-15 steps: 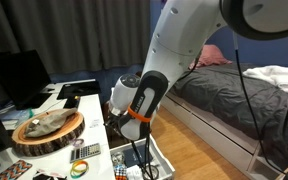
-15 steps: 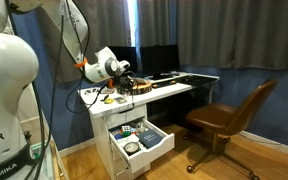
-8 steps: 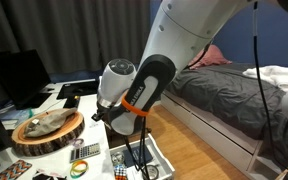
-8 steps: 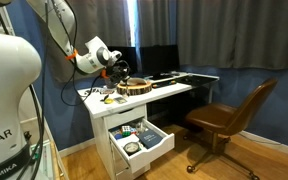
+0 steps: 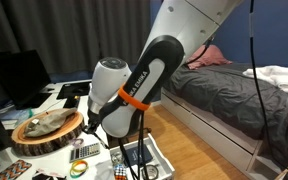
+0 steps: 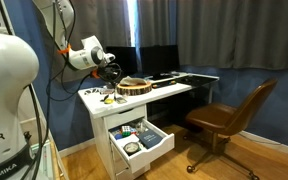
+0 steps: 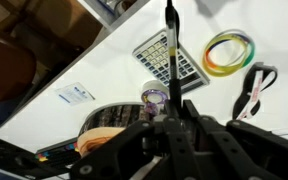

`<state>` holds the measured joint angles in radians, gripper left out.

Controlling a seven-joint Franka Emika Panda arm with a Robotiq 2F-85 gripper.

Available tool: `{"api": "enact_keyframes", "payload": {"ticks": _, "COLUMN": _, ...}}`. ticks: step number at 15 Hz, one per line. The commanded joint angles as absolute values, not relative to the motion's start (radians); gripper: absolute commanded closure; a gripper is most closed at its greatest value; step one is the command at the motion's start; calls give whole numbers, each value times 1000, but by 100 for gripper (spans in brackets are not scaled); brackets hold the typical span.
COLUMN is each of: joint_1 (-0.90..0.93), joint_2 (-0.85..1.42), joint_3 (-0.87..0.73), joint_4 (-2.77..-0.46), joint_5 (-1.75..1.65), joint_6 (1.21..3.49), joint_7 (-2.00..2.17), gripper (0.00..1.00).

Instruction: Remove a pen from the drawer and put it on the table

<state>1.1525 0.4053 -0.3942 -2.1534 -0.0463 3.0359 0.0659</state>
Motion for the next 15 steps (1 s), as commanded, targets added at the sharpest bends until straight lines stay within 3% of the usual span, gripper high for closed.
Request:
{"api": "enact_keyframes", "payload": {"ticks": 1, "joint_1": 943, "joint_2": 403, "joint_3": -170, "joint_4": -2112, "joint_5": -65, "joint_6": 2959, "joint_7": 20, "gripper": 97}}
{"api": "enact_keyframes", "payload": {"ticks": 3, "joint_1": 851, "joint_2": 437, "joint_3": -76, "joint_4": -2080, "joint_5": -71, "joint_6": 2963, "joint_7": 0, "gripper": 97}}
{"api": "enact_keyframes", "payload": {"ticks": 4, "joint_1": 883, "joint_2": 409, "joint_3": -114, "joint_4": -2120, "joint_5": -114, "joint_6": 2980, "joint_7": 66, "gripper": 88}}
{"api": "enact_keyframes", "payload": {"ticks": 12, "joint_1": 823, "joint_2": 433, "joint_3": -53, "joint_4": -2095, "joint_5": -112, "joint_6": 2979, "joint_7": 46, "gripper": 88}}
{"api": "enact_keyframes", "payload": {"ticks": 13, "joint_1": 823, "joint_2": 433, "joint_3": -53, "joint_4": -2094, "joint_5": -112, "joint_6": 2979, "joint_7": 46, "gripper": 97}}
{"api": "enact_keyframes", "payload": {"ticks": 15, "joint_1": 818, "joint_2": 441, "joint_3": -40, "joint_4": -2066, "joint_5": -126, "joint_6": 2925, "joint_7": 59, "gripper": 97}}
